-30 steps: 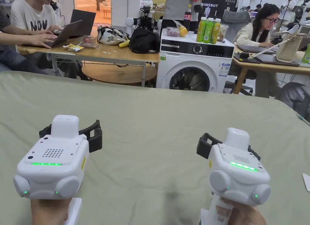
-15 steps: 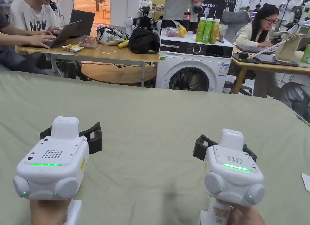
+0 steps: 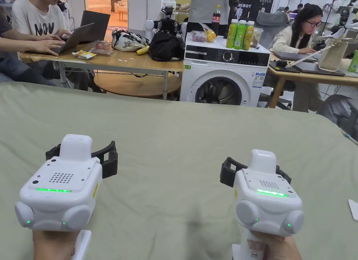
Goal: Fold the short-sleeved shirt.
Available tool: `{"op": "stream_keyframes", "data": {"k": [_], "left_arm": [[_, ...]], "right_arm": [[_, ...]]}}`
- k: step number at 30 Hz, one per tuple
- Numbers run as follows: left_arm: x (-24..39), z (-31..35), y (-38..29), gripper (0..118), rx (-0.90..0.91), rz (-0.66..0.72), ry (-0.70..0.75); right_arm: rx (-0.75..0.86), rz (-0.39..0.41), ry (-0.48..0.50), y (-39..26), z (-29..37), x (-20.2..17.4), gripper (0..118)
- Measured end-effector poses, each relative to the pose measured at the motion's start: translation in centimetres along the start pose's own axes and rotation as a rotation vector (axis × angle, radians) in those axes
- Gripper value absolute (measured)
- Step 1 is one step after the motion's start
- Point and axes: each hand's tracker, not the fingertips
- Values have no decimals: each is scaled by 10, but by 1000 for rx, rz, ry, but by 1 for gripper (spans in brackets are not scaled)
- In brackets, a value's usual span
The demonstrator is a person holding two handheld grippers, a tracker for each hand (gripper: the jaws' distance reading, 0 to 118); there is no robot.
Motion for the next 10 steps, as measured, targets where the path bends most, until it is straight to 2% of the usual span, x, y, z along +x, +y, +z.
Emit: {"op": "stream_keyframes", "data": {"k": [7,10], "left_arm": [[-2,0,0,81,-1,1,2],[-1,1,0,81,3,3,2]], "right_arm": [[55,14,11,-2,2,4,96],[76,47,0,-2,0,3,96]]}}
